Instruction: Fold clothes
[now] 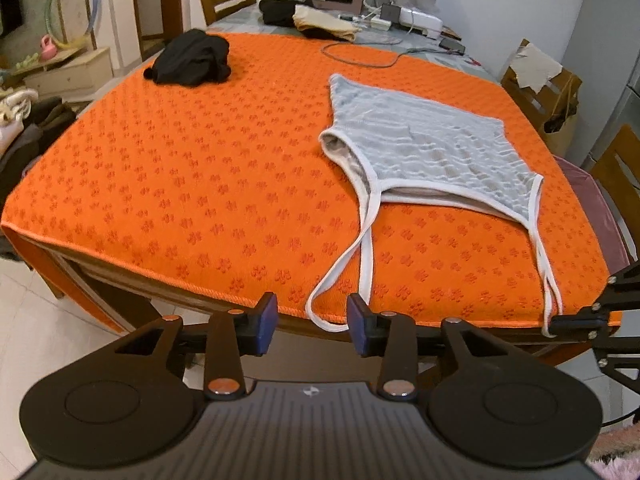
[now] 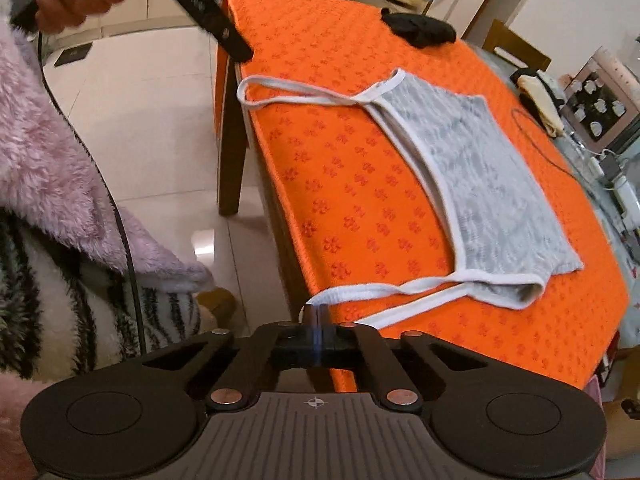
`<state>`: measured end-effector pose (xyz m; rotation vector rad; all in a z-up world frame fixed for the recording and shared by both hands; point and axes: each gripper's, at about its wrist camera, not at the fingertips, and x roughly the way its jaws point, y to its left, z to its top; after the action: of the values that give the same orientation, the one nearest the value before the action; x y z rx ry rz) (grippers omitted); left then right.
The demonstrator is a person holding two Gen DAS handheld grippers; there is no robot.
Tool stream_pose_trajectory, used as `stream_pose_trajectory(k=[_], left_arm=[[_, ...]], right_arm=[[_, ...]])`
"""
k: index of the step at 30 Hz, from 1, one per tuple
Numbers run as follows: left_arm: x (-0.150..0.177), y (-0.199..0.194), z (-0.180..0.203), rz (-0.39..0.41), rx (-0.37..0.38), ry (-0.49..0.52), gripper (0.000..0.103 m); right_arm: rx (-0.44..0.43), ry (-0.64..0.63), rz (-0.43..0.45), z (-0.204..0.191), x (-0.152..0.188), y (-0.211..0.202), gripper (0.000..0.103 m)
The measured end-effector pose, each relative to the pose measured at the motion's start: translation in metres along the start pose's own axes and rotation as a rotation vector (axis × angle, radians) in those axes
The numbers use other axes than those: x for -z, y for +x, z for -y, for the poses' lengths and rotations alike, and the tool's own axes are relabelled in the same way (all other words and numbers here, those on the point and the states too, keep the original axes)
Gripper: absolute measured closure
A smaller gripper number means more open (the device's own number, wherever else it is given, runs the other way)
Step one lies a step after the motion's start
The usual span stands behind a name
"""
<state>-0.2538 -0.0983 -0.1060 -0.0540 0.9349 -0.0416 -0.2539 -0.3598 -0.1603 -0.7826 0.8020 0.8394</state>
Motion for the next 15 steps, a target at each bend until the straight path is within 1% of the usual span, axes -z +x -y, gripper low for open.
stream_pose_trajectory(k=[5, 8, 10, 11, 12, 13, 15], left_arm=[[0.006, 0.023, -0.005, -0.047, -0.004, -0.069, 0.059], [0.010, 0.034, -0.010, -0.072, -0.010, -0.128, 0.060], [0.011, 0.038, -0.014, -0.076, 0.014, -0.176, 0.072], [0.012, 0.038, -0.015, -0.077, 0.026, -0.190, 0.082], [0.012, 0.038, -0.014, -0.073, 0.030, -0.191, 0.094], [0.012, 0.038, -0.014, -0.070, 0.034, -0.191, 0.100], [0.010, 0.036, -0.012, -0.052, 0.037, -0.181, 0.102]], right_arm=[[0.002, 0.047, 0.034, 0.008, -0.002, -0.017, 0.100], [0.009, 0.065, 0.052, 0.010, -0.004, -0.026, 0.100], [0.006, 0.076, 0.057, 0.012, -0.004, -0.031, 0.100], [0.000, 0.081, 0.055, 0.013, -0.005, -0.033, 0.100], [-0.009, 0.083, 0.048, 0.014, -0.005, -0.033, 0.100], [-0.014, 0.080, 0.038, 0.013, -0.004, -0.033, 0.099], [-0.029, 0.079, 0.022, 0.013, -0.003, -0.030, 0.097]])
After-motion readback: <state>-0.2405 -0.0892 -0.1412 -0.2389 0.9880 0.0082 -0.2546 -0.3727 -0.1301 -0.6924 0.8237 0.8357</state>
